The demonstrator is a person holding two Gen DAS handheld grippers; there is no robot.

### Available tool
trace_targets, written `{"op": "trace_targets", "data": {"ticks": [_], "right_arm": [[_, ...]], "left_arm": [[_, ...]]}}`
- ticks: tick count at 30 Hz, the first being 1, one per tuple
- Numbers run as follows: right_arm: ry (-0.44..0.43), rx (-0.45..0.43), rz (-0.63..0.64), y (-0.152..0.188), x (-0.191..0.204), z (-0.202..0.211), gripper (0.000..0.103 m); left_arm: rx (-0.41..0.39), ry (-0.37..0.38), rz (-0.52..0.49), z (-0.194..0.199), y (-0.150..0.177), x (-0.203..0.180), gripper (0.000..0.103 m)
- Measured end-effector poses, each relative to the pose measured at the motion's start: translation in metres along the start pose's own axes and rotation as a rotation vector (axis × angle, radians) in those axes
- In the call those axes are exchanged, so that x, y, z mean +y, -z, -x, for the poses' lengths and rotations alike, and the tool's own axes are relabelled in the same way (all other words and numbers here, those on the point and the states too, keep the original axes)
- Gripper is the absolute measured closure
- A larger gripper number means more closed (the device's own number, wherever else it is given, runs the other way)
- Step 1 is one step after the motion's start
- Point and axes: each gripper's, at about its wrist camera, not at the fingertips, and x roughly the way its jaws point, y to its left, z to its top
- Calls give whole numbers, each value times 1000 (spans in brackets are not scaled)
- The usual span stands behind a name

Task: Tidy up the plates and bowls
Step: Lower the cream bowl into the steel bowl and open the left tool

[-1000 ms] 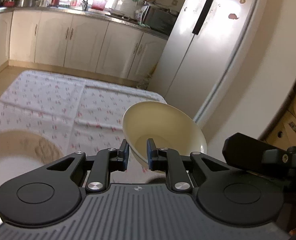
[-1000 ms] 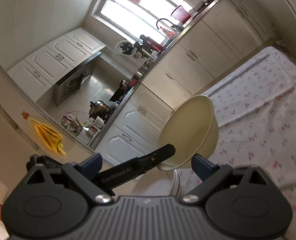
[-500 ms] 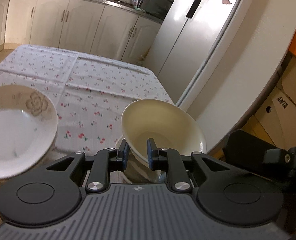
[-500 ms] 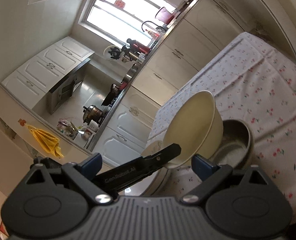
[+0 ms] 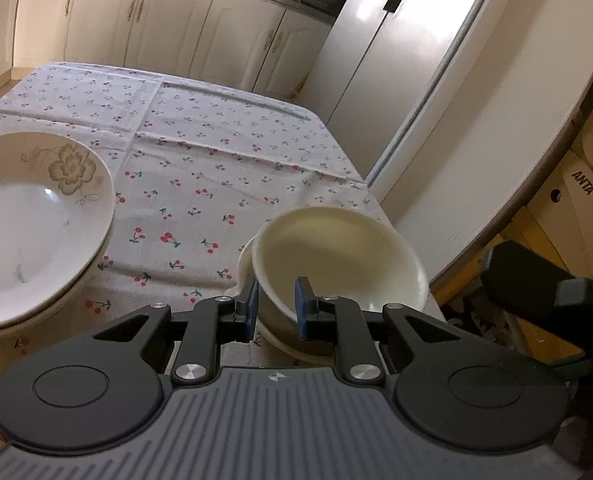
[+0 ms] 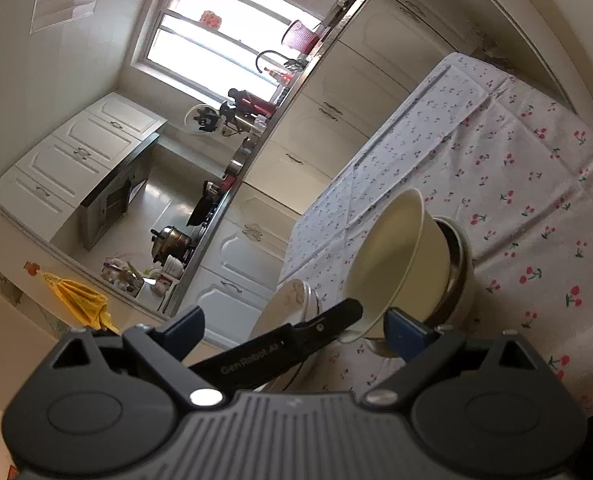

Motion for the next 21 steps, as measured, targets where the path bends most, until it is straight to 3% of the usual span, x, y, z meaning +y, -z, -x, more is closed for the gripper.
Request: {"op": "trace_targets", "data": {"ticks": [7, 11, 13, 21], "right_arm": [[16, -22, -25, 3, -2, 9, 5], [36, -55, -17, 5, 3, 21, 1], [54, -72, -12, 7, 6, 28, 1], [101, -108, -20, 17, 11, 36, 1]], "left_arm": [[-18, -2, 13, 9, 10, 8, 80], [-27, -3, 31, 20, 11, 14, 73], [-38, -20, 26, 28, 13, 17, 77], [-40, -72, 48, 57, 30, 41, 67]]}}
